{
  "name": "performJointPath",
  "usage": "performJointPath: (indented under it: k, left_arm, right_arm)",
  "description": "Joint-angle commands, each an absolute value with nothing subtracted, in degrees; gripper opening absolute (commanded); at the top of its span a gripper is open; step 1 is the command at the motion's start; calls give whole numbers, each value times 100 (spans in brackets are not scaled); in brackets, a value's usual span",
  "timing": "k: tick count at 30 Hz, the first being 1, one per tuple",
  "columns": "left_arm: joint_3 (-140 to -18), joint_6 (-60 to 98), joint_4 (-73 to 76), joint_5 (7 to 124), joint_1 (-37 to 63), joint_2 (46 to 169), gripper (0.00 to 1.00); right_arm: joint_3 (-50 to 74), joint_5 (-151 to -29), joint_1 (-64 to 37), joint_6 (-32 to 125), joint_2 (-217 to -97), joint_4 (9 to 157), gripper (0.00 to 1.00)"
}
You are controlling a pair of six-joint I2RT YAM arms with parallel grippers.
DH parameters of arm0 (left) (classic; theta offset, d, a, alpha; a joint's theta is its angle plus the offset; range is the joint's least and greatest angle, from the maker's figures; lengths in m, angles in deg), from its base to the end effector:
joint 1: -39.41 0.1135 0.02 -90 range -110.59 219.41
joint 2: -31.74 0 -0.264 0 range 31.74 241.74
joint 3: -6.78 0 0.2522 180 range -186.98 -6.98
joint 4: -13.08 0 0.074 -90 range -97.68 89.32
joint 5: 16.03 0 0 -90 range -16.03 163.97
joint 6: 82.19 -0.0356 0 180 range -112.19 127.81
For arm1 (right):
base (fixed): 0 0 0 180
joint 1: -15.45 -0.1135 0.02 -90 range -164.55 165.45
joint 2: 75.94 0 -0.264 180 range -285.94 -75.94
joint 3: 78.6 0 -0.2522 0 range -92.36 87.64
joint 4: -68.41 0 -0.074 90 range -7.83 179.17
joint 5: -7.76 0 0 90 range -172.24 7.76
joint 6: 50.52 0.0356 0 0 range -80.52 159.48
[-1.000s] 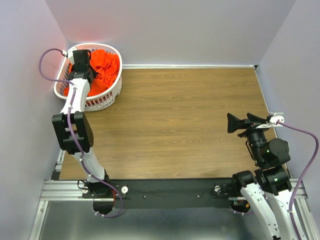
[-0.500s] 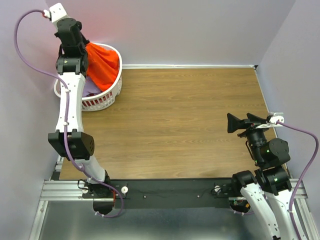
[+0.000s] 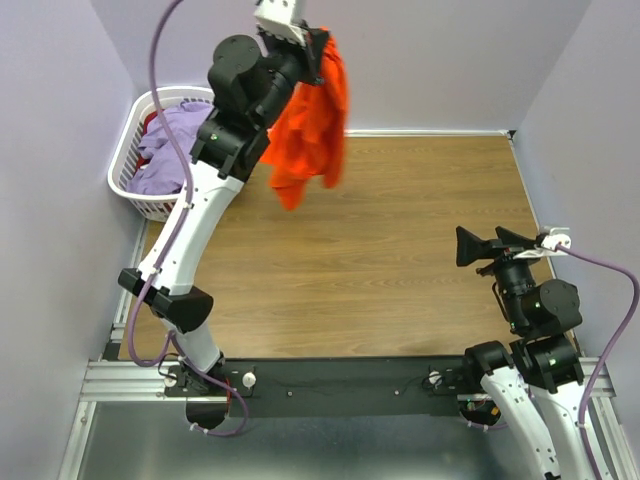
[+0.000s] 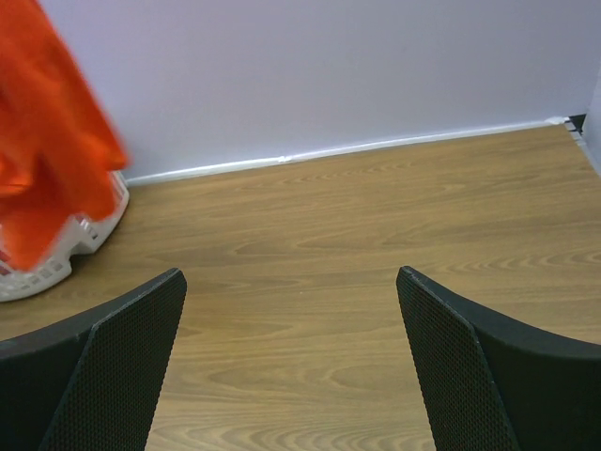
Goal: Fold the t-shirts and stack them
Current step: Move the tshirt to the center of the board
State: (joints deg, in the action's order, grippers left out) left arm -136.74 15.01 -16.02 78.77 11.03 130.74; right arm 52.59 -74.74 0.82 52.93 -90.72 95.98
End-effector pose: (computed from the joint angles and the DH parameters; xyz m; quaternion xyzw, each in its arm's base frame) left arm 0.3064 -0.1621 0.5802 0.0785 0.6011 -0.2187 0.7646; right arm 0.0808 0.0163 0.3343 0.0419 0.6652 0.1383 0.7326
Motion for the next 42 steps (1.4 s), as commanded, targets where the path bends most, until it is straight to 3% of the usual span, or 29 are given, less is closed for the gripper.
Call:
performJointPath:
  k: [1, 5, 12, 22, 26, 33, 36, 39, 42]
  left_arm:
    - [-13593, 1255, -826, 6537, 576, 12808, 0]
    - [-12855, 1388, -499, 5965, 364, 12509, 0]
    - [-10915, 1283, -481, 6051, 320, 11894, 0]
    - [-9839, -975, -281, 6282, 320, 10663, 0]
    - [-9821, -1126, -103, 5098, 294, 10907, 0]
    - [-9393, -555, 168, 5040, -354, 11734, 0]
    - [-8962, -152, 634, 5313, -733, 12076, 16]
    - [-8863, 332, 951, 5410, -1277, 12507, 41]
    - [-8872, 753, 1091, 5577, -1481, 12789, 55]
  right_arm:
    - [5292, -7232, 42, 5266, -8912, 9589, 100]
    - [5292, -7091, 42, 5301, -8860, 9589, 100]
    - [5187, -6897, 51, 5372, -8859, 9597, 100]
    - [5151, -7134, 42, 5389, -9000, 9597, 100]
    - [5108, -7301, 42, 5407, -9167, 9606, 100]
    - [5046, -7398, 42, 5337, -9264, 9615, 100]
    - [5028, -7407, 51, 5293, -9299, 9615, 100]
    - [4958, -7398, 42, 5240, -9395, 9632, 100]
    - [4888, -7416, 51, 5222, -9535, 9668, 100]
